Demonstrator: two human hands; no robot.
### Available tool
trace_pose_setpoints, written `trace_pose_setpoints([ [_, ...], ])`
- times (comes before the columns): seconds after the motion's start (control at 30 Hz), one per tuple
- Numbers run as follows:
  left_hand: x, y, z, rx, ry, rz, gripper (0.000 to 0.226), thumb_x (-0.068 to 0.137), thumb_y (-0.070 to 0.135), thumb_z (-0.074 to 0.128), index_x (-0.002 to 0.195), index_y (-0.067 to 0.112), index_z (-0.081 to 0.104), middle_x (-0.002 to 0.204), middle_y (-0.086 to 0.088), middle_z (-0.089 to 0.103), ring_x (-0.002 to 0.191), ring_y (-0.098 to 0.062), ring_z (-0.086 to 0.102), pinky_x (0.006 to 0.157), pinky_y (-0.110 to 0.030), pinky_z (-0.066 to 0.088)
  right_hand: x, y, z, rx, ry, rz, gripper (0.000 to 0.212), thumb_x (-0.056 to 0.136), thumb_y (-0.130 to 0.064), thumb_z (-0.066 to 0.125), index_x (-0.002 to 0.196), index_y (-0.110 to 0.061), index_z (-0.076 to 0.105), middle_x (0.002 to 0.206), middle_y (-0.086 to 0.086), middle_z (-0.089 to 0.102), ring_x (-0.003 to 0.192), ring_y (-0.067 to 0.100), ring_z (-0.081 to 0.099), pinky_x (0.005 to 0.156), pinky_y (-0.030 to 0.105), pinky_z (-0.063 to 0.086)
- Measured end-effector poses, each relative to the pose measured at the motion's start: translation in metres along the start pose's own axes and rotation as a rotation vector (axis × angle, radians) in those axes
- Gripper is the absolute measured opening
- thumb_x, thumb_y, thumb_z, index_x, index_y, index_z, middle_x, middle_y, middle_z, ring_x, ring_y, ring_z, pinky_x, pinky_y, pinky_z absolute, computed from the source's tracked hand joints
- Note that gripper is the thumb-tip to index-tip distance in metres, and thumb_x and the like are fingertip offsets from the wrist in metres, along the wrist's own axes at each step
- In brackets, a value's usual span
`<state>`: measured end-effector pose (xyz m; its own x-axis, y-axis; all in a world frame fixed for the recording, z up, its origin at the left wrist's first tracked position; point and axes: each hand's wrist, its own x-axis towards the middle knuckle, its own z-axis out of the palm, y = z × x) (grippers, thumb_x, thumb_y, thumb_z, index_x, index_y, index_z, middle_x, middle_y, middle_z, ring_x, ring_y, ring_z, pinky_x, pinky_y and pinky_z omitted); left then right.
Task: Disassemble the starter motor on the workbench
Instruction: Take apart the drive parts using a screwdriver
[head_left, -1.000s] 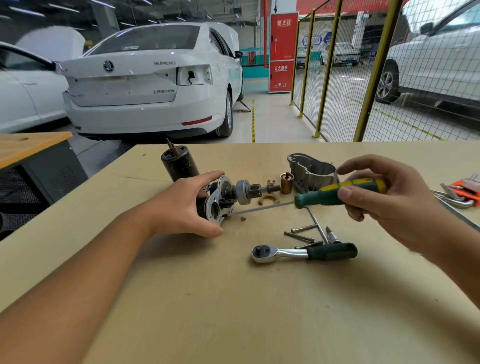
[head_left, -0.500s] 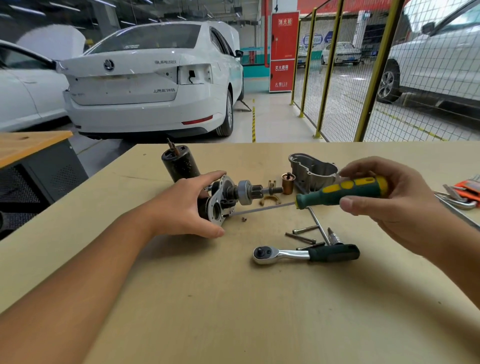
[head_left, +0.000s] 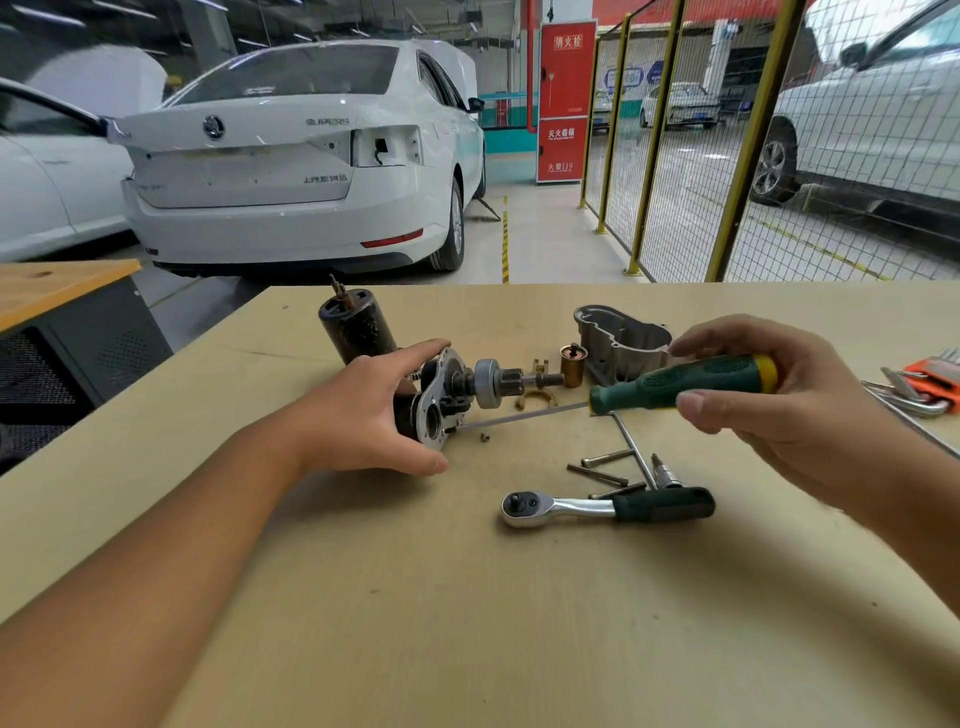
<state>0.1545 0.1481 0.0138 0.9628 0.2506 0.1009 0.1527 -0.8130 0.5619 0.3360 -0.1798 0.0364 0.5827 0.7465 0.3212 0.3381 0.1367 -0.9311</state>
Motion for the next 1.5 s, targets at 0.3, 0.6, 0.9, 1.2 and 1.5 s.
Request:
trace_pose_setpoints([
  [0.3,0.0011,-0.0015,0.0013,-0.003,0.000,0.009,0.124,0.049,0.055,0.090,0.155,0.053,0.025,0.131,0.031,0.055,0.127,-0.003,0.058,0.110,-0.035,0.050,0.0040,0.0068,0.0015,0.001,0.069,-0.017,0.034,0.067,-0.028,0.083,0.097,-0.018,0.074,0.087,0.015,0.067,0.063,0.029,0.056,0.054,0.031,0.050],
  [0.6,0.0029,-0.0061,0.0009,-0.001,0.008,0.016,0.122,0.050,0.055,0.092,0.152,0.057,0.025,0.135,0.033,0.054,0.128,0.000,0.056,0.108,-0.033,0.051,0.0035,0.0062,0.0036,-0.132,0.064,0.058,0.032,0.083,-0.054,0.064,0.100,-0.028,0.071,0.080,0.015,0.071,0.052,0.028,0.058,0.046,0.029,0.049],
  [0.9,0.0043,-0.0068,0.0014,0.026,0.024,0.021,0.123,0.049,0.060,0.089,0.151,0.060,0.020,0.141,0.027,0.053,0.128,0.004,0.052,0.102,-0.024,0.047,0.0031,0.0044,0.0019,0.063,0.021,0.025,0.033,0.067,-0.023,0.083,0.098,-0.021,0.075,0.096,0.012,0.072,0.076,0.025,0.067,0.065,0.030,0.059],
  [1.2,0.0041,-0.0072,0.0014,0.002,0.035,0.015,0.120,0.049,0.062,0.089,0.149,0.063,0.022,0.144,0.026,0.050,0.127,0.000,0.050,0.098,-0.024,0.045,0.0027,0.0028,-0.0002,0.041,0.060,0.009,0.043,0.057,-0.020,0.086,0.098,-0.023,0.075,0.096,0.012,0.070,0.080,0.027,0.065,0.068,0.030,0.059],
  [1.5,0.0038,-0.0061,0.0008,-0.027,0.030,0.004,0.122,0.050,0.056,0.090,0.153,0.054,0.026,0.135,0.041,0.049,0.122,0.019,0.049,0.099,-0.016,0.044,0.0049,0.0072,0.0026,0.013,0.063,0.030,0.035,0.069,-0.031,0.081,0.101,-0.020,0.072,0.085,0.017,0.070,0.060,0.033,0.055,0.052,0.033,0.050],
])
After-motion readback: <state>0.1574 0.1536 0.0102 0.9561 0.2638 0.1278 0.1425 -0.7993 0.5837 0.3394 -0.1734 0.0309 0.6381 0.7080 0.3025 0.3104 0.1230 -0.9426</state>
